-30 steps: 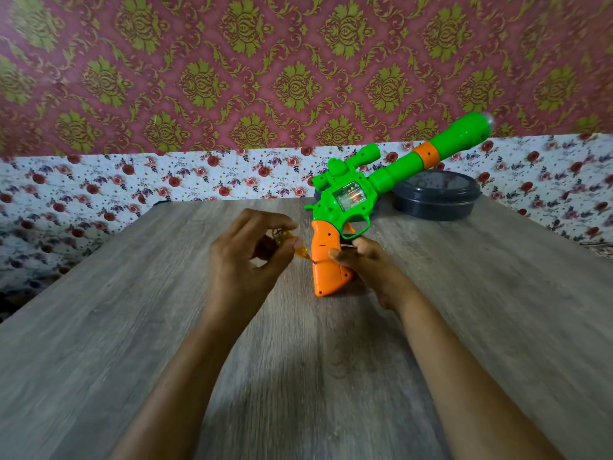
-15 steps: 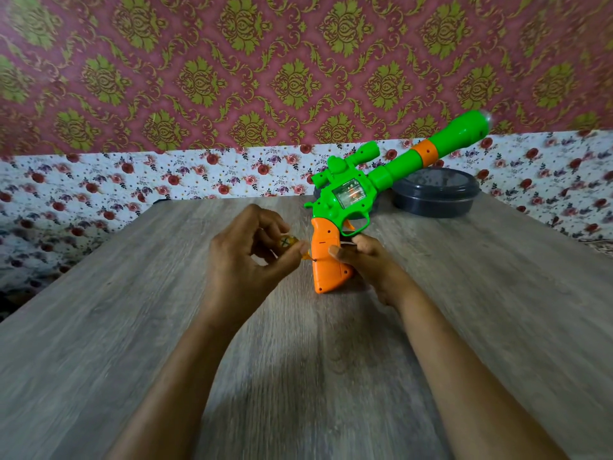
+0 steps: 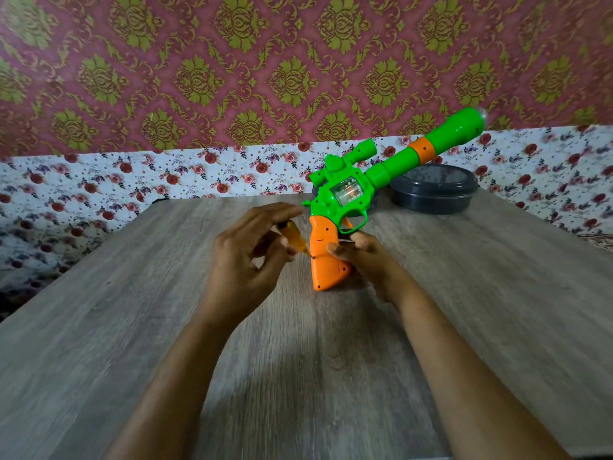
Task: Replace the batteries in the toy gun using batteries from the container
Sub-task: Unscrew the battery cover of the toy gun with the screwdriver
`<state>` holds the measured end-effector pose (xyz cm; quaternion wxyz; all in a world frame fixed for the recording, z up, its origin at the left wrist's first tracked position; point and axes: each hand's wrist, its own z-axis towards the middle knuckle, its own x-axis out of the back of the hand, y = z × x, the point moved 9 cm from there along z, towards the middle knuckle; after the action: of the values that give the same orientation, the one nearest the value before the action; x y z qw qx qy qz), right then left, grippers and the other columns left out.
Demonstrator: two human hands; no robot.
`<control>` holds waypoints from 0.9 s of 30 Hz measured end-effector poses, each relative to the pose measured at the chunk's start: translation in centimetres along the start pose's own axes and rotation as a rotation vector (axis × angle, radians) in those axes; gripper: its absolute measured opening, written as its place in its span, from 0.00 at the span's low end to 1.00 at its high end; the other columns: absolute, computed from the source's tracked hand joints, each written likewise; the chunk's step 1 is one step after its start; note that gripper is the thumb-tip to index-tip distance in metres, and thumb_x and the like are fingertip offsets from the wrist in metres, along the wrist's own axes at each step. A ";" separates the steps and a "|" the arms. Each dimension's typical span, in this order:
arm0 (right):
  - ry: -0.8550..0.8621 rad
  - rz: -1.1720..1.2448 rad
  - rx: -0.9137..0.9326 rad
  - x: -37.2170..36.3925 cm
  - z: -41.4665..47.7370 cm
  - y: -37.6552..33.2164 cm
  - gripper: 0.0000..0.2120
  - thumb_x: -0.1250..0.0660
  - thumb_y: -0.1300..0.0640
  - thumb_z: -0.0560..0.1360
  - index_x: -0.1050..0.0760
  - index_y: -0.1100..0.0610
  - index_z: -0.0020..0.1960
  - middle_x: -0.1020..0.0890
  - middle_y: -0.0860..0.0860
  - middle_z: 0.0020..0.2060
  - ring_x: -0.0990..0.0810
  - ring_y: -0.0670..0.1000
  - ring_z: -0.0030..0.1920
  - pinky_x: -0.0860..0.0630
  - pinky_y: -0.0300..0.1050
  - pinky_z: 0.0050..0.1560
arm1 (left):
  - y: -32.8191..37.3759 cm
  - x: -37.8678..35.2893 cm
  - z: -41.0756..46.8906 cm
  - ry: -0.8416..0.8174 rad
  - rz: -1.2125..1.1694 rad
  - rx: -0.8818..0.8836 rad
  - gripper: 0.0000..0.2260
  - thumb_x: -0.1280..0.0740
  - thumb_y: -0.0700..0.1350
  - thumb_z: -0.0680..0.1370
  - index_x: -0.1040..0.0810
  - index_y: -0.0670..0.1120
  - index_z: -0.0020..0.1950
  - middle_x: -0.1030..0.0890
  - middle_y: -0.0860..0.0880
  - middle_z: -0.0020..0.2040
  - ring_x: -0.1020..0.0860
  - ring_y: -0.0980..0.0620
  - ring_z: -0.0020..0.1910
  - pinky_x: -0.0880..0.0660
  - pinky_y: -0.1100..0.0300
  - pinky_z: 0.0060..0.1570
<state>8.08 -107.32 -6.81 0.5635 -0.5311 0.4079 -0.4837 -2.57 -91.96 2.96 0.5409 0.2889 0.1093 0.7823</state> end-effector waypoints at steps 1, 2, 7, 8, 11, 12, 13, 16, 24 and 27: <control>0.004 -0.002 -0.006 0.0 0.0 0.0 0.13 0.36 0.59 0.75 0.27 0.56 0.60 0.20 0.48 0.46 0.21 0.46 0.45 0.23 0.36 0.38 | -0.1 0.0 0.0 0.001 -0.001 0.005 0.14 0.40 0.42 0.76 0.25 0.49 0.61 0.20 0.48 0.48 0.17 0.56 0.41 0.19 0.56 0.41; 0.005 -0.003 -0.010 0.0 0.0 0.0 0.13 0.36 0.59 0.76 0.27 0.56 0.60 0.20 0.47 0.45 0.21 0.45 0.45 0.23 0.36 0.37 | -0.2 0.0 0.0 0.003 0.000 0.007 0.14 0.39 0.43 0.76 0.25 0.48 0.61 0.19 0.49 0.48 0.17 0.57 0.41 0.19 0.57 0.42; -0.009 -0.006 0.012 -0.1 -0.2 -0.2 0.14 0.37 0.60 0.76 0.27 0.59 0.61 0.20 0.46 0.44 0.21 0.42 0.43 0.23 0.32 0.36 | 0.1 0.2 0.0 0.042 0.049 0.003 0.11 0.29 0.47 0.71 0.24 0.48 0.52 0.19 0.54 0.45 0.18 0.59 0.37 0.21 0.66 0.36; -0.013 -0.001 0.020 -0.2 -0.3 -0.3 0.13 0.37 0.61 0.76 0.27 0.59 0.60 0.20 0.46 0.44 0.21 0.41 0.41 0.23 0.31 0.36 | 0.0 0.3 0.0 0.059 0.047 0.017 0.11 0.27 0.47 0.70 0.24 0.47 0.49 0.20 0.54 0.43 0.19 0.58 0.36 0.23 0.69 0.35; -0.031 0.017 0.032 -0.4 -0.3 -0.4 0.13 0.38 0.62 0.76 0.27 0.59 0.60 0.20 0.46 0.43 0.19 0.36 0.36 0.24 0.29 0.35 | -0.2 0.6 0.0 0.100 0.009 0.035 0.14 0.25 0.49 0.67 0.27 0.45 0.43 0.21 0.54 0.42 0.21 0.55 0.35 0.26 0.71 0.34; -0.035 0.020 0.033 -0.4 -0.3 -0.4 0.13 0.38 0.63 0.76 0.27 0.60 0.60 0.20 0.47 0.43 0.19 0.35 0.35 0.24 0.30 0.34 | -0.2 0.6 0.0 0.096 -0.003 0.030 0.13 0.26 0.49 0.67 0.28 0.47 0.41 0.21 0.53 0.41 0.22 0.54 0.35 0.27 0.71 0.33; -0.038 0.020 0.032 -0.5 -0.3 -0.4 0.13 0.38 0.63 0.76 0.28 0.60 0.61 0.20 0.47 0.43 0.19 0.35 0.34 0.24 0.30 0.34 | -0.2 0.5 0.0 0.087 -0.013 0.028 0.12 0.27 0.50 0.67 0.29 0.49 0.40 0.22 0.54 0.40 0.22 0.55 0.34 0.27 0.71 0.33; -0.048 0.013 0.034 -0.6 -0.3 -0.4 0.13 0.38 0.63 0.76 0.28 0.61 0.61 0.20 0.47 0.43 0.19 0.35 0.35 0.23 0.30 0.35 | -0.2 0.1 -0.1 0.074 -0.025 0.037 0.14 0.27 0.50 0.66 0.32 0.52 0.39 0.23 0.52 0.36 0.23 0.55 0.31 0.27 0.68 0.31; -0.021 0.036 0.034 -0.3 -0.2 -0.1 0.12 0.36 0.61 0.75 0.25 0.58 0.58 0.19 0.49 0.45 0.20 0.41 0.41 0.23 0.35 0.41 | -1.7 1.3 0.2 0.136 0.005 0.153 0.08 0.28 0.50 0.69 0.25 0.61 0.44 0.21 0.49 0.41 0.19 0.53 0.33 0.20 0.50 0.34; -0.027 0.034 0.024 -0.4 -0.3 -0.2 0.14 0.36 0.62 0.75 0.26 0.60 0.61 0.19 0.49 0.44 0.20 0.42 0.41 0.21 0.35 0.40 | -1.9 0.7 0.0 0.054 -0.049 0.196 0.09 0.36 0.48 0.72 0.24 0.57 0.51 0.19 0.48 0.43 0.17 0.53 0.38 0.18 0.53 0.41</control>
<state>7.73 -106.96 -6.69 0.5837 -0.5236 0.4034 -0.4716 -1.28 -90.60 2.30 0.5259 0.3163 0.2068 0.7620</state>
